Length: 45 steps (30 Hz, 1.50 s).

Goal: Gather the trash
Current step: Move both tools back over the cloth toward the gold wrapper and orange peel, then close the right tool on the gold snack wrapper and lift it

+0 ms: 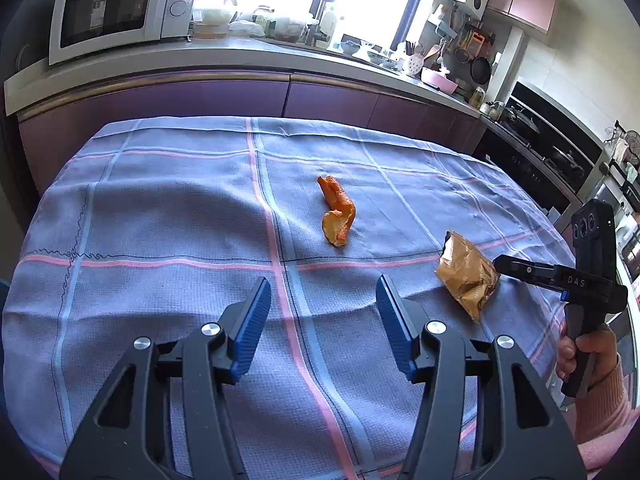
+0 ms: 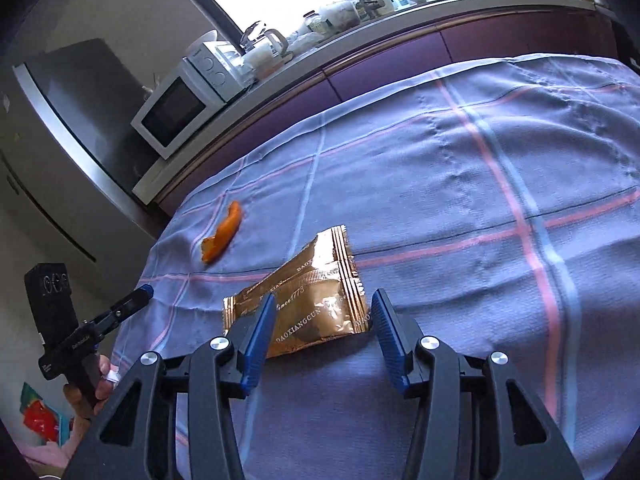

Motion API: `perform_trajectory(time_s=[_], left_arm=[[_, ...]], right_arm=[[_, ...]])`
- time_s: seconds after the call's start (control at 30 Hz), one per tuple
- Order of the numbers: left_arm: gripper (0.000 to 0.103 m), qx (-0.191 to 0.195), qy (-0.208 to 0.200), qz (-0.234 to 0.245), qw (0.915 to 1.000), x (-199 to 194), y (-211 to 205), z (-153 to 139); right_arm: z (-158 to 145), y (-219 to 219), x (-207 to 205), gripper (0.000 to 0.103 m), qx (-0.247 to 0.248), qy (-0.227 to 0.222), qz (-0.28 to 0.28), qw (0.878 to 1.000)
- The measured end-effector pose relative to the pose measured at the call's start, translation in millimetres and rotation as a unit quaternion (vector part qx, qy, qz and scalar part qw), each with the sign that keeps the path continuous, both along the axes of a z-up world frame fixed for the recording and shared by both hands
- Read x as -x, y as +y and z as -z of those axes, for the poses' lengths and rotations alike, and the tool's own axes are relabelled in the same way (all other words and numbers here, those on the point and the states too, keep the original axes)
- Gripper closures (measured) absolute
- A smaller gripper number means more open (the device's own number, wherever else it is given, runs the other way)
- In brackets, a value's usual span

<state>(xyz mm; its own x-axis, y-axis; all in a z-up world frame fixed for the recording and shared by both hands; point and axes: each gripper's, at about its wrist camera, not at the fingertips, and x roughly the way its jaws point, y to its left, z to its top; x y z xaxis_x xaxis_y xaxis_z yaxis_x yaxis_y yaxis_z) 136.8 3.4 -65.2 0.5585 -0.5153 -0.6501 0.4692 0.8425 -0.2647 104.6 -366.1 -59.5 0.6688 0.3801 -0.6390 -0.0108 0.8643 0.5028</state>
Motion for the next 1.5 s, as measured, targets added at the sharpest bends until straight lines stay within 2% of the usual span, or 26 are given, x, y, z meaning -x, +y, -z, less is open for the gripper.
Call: perform_trajectory(time_s=[0.2, 0.47, 0.7, 0.93, 1.07, 1.23, 1.33, 1.43, 1.47, 1.5], left_arm=[[0.049, 0.002, 0.007, 0.015, 0.9999, 2.6, -8.2, 2.1], [0.051, 0.006, 0.025, 0.071, 0.9971, 11.6, -38.4, 9.7], [0.065, 0.016, 0.072, 0.109, 0.9912, 2.3, -67.4, 23.9], [0.071, 0.042, 0.111, 0.117, 0.9860, -9.1, -77.9, 29.9], [0.095, 0.042, 0.114, 0.105, 0.9869, -11.1, -76.4, 31.2], [0.098, 0.049, 0.105, 0.090, 0.9892, -10.1, -64.4, 27.4], [0.098, 0.050, 0.101, 0.085, 0.9899, -9.7, -57.2, 25.3], [0.096, 0.043, 0.092, 0.075, 0.9920, -10.4, -49.7, 22.1], [0.086, 0.036, 0.085, 0.066, 0.9936, -11.1, -47.6, 20.1], [0.078, 0.036, 0.080, 0.062, 0.9943, -12.3, -45.2, 18.0]], right_arm=[[-1.3, 25.0, -6.7, 0.055, -0.005, -0.004, -0.039, 0.999], [1.2, 32.2, -19.1, 0.055, 0.006, 0.002, -0.039, 0.999], [2.5, 36.9, -19.4, 0.055, 0.005, 0.001, -0.055, 0.998], [1.9, 42.7, -21.0, 0.054, 0.003, 0.001, -0.071, 0.997], [1.5, 46.0, -23.4, 0.054, 0.003, 0.001, -0.078, 0.997], [0.7, 51.5, -27.7, 0.055, 0.002, -0.002, -0.086, 0.996], [0.2, 56.6, -29.1, 0.063, 0.002, -0.005, -0.093, 0.996], [-2.8, 61.1, -28.1, 0.078, 0.008, -0.016, -0.099, 0.995], [-4.5, 60.5, -27.6, 0.090, 0.004, -0.021, -0.101, 0.995], [-6.3, 58.8, -27.1, 0.093, -0.004, -0.026, -0.102, 0.994]])
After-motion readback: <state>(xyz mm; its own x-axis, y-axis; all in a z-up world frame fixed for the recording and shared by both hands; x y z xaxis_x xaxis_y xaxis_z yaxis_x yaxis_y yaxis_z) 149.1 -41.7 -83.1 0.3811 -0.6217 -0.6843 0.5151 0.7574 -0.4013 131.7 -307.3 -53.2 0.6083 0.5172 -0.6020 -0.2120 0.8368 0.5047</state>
